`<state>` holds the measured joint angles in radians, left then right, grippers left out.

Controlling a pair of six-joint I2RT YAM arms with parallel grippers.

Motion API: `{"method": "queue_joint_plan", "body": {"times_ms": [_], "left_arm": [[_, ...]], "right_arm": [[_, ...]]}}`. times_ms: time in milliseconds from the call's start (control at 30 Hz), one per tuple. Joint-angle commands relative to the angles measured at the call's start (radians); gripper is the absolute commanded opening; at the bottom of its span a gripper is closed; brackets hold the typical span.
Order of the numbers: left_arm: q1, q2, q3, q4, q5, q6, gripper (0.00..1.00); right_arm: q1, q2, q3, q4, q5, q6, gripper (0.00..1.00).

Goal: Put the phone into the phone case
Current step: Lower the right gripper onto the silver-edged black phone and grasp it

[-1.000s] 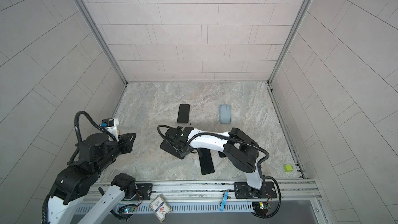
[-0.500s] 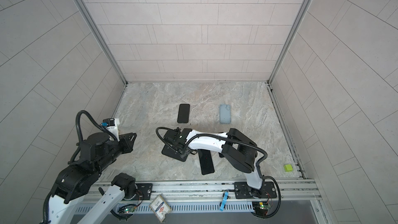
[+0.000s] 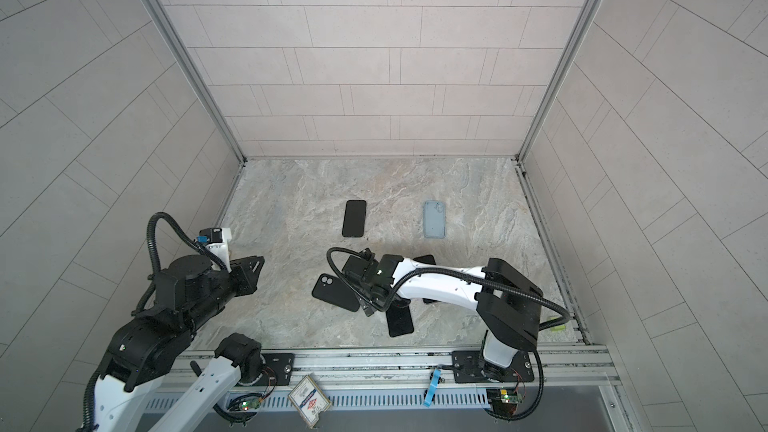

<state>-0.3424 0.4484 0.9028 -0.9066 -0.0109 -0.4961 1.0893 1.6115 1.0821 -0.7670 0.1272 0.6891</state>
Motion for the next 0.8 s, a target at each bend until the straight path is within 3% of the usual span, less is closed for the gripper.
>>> {"method": "queue_joint_plan", "body": {"times_ms": [0, 300, 767], "left_arm": [[0.005, -0.008, -0.009, 0.017, -0.006, 0.015, 0.19], [0.006, -0.012, -0.011, 0.017, -0.006, 0.016, 0.2], [0.006, -0.005, -0.01, 0.017, -0.001, 0.016, 0.2]], "right_arm": [[0.003, -0.059, -0.069, 0.008, -0.019, 0.082, 0.99], [0.003, -0.087, -0.24, 0.111, -0.09, 0.238, 0.9], [0.003, -0.123, -0.308, 0.144, -0.18, 0.248, 0.87]]}}
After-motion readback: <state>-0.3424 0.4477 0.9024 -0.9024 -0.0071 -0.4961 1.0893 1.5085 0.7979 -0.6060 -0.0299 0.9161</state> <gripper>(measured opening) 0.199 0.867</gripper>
